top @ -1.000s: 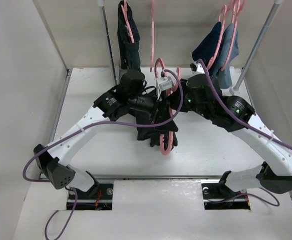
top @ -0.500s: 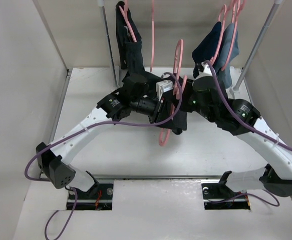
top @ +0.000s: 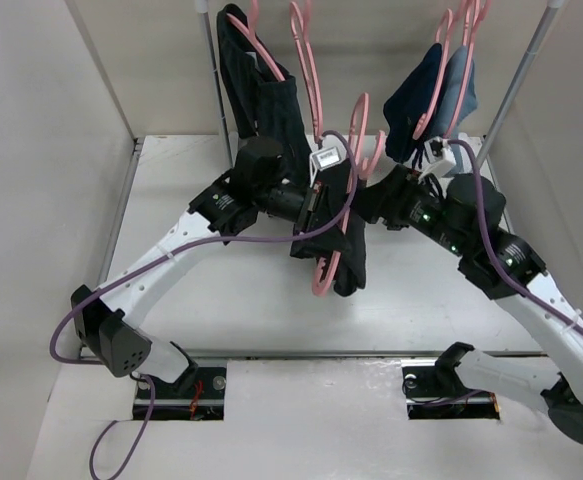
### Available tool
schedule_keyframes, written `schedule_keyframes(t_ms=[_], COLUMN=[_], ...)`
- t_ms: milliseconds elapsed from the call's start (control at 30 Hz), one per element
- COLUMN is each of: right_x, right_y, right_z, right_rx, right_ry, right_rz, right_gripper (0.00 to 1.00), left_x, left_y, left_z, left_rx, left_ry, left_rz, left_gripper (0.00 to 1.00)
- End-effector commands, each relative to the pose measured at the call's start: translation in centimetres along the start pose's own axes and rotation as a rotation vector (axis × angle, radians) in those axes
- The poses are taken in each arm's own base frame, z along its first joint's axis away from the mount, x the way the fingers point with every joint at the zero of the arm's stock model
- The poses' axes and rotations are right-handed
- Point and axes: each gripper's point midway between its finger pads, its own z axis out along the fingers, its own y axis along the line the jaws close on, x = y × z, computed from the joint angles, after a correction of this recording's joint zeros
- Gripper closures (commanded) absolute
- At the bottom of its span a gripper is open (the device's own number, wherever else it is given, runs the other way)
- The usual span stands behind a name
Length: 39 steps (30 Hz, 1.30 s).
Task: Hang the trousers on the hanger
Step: Place the hanger at the clothesline.
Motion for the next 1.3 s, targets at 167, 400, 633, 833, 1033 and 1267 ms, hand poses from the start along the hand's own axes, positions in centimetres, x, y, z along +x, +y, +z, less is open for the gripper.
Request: schedule_keyframes(t_ms=[167, 400, 633, 833, 1033, 1267], right_x=[0.0, 0.8, 1.7, -1.6, -3.6, -6.4], right_y=[5.1, 5.3, 5.8, 6.7, 5.0, 5.6], right_z=[-1.6, -0.6, -0.1, -3.2, -5.0, -3.7], right_rx=[-0.339, -0.363, -0.399, -0.396, -0.241, -0.230], right_ry=[-0.014, 0.029, 0.087, 0.024, 0.090, 0.151], right_rz=[0.005, 0.046, 0.041, 0.004, -0.088, -0.114], right_gripper=[0.55, 0.56, 0.98, 1.00, 1.00, 1.00], left_x=[-3.1, -3.1, -3.4, -3.1, -3.0, -3.4], left_y=[-6.9, -6.8, -7.2, -4.2, 0.4, 4.2], left_z=[-1.7, -1.7, -1.8, -2.3, -4.9, -9.3], left_rx=[0.203, 0.211, 0.216, 0.096, -0.242, -0.535], left_ry=[-0.087, -0.104, -0.110, -0.103, -0.124, -0.177], left_rz=[0.287, 0.263, 0.283, 0.311, 0.441, 0.478], left_gripper=[1.00, 1.00, 0.97, 0.22, 0.00, 0.00])
